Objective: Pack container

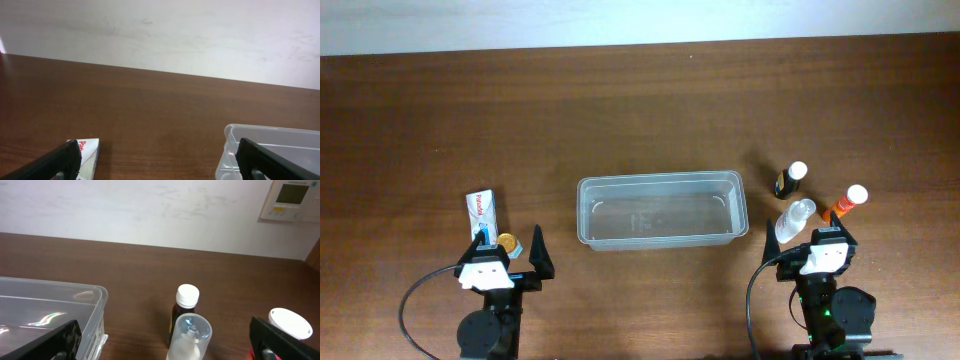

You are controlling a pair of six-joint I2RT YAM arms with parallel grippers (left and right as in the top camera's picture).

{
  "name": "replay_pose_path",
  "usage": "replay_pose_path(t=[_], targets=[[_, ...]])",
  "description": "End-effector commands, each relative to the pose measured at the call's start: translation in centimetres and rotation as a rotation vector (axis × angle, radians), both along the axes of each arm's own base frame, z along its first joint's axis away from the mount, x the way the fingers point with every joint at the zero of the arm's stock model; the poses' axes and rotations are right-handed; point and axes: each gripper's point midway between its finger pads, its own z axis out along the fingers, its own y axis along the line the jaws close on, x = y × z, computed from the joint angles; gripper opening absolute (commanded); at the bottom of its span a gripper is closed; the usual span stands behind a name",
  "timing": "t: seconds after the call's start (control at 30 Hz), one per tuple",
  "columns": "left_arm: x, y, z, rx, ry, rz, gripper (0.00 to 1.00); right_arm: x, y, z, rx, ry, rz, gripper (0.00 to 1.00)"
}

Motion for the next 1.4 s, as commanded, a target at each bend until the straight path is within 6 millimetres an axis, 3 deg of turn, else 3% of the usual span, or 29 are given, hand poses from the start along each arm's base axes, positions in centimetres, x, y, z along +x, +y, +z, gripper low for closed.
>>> replay_pose_path(t=[0.0,0.77,0.93,1.17,1.23,1.37], targets=[[0.0,-0.2,0.0,0.001,-0.005,-0.008,1.00,0.0,0.2,-0.3,-0.006,0.004,0.012,0.98],[0.0,-0.2,-0.1,0.001,-0.005,-0.012,0.99,0.0,0.3,-0.3,-0.004,0.004,0.013,0.98],[0.0,-0.4,0.3,-0.001,-0.009,-0.024,0.99,0.0,0.2,0.0,0.153,0.006,-0.005,0.99],[-0.8,-0.6,4.0,0.001,0.024,-0.039,0.99,-0.6,0.0,3.1,0.158,0.024,-0.020,0.98],[-0.7,-0.6,6.5,0.008,0.090,-0.038,0.99,-0.6,-0.5,4.8,0.156,0.112,-0.059,0.98],[0.9,-0.9,7.3,0.032,0.332,-0.041,0.99,0.6,-0.6,5.5,0.159,0.420,-0.081,0.98]])
